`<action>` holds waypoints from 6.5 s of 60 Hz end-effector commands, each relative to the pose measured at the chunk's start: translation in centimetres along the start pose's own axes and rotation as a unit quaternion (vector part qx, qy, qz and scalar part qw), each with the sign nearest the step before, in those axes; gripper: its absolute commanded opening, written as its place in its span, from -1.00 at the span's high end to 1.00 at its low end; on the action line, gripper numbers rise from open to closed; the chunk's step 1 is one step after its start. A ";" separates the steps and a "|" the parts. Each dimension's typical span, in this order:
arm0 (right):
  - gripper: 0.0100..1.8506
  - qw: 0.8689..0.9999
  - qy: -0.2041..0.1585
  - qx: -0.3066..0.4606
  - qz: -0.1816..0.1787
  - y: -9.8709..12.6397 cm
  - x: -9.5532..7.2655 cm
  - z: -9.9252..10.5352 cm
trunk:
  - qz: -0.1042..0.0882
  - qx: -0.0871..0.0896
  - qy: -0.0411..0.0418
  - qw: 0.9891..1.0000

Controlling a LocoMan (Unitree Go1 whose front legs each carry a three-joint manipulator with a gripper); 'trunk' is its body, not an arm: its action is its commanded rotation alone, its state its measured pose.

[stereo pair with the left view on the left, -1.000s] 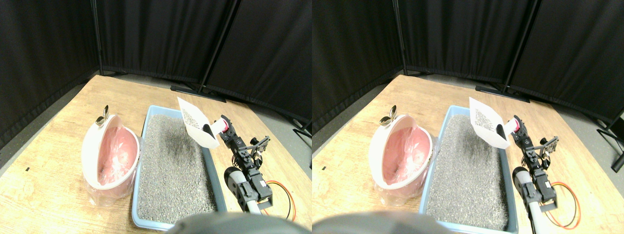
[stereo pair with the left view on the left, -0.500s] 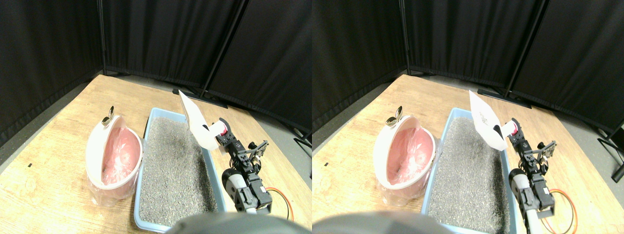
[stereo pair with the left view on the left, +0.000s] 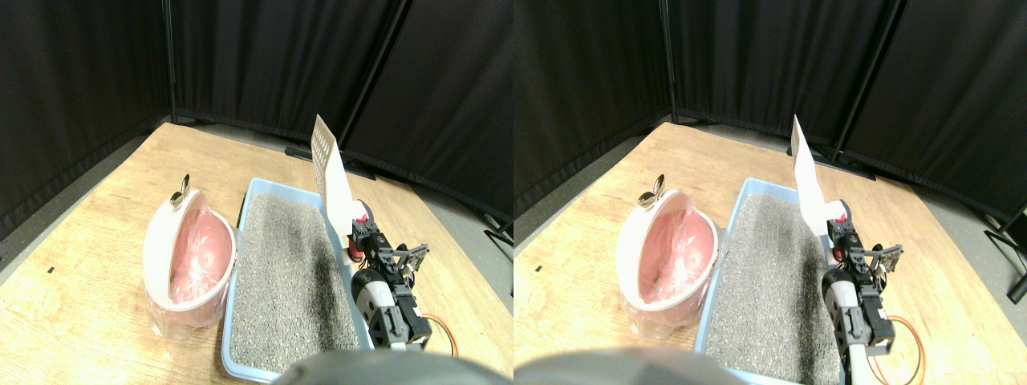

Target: Scoop (unimanual)

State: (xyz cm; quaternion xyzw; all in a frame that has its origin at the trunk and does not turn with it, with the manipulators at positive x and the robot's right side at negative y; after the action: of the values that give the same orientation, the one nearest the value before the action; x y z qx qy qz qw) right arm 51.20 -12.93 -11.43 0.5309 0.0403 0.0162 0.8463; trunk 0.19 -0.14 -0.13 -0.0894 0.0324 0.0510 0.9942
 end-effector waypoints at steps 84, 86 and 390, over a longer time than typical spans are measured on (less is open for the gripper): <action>0.95 0.813 -0.008 -0.547 0.200 4.5 1.8 1.9 | 0.030 -0.018 0.002 0.999; 0.95 0.811 -0.006 -0.548 0.204 4.6 1.8 1.9 | 0.030 -0.018 0.002 0.999; 0.95 0.650 0.102 -0.717 0.229 13.7 1.4 -8.5 | 0.124 -0.069 -0.023 0.990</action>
State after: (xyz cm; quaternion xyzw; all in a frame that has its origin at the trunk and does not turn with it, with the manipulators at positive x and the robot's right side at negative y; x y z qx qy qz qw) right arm 52.38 0.58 -3.74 -0.2480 -0.0075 0.3046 0.9196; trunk -0.43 -0.03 -0.29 -0.1489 0.0109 0.1744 0.9733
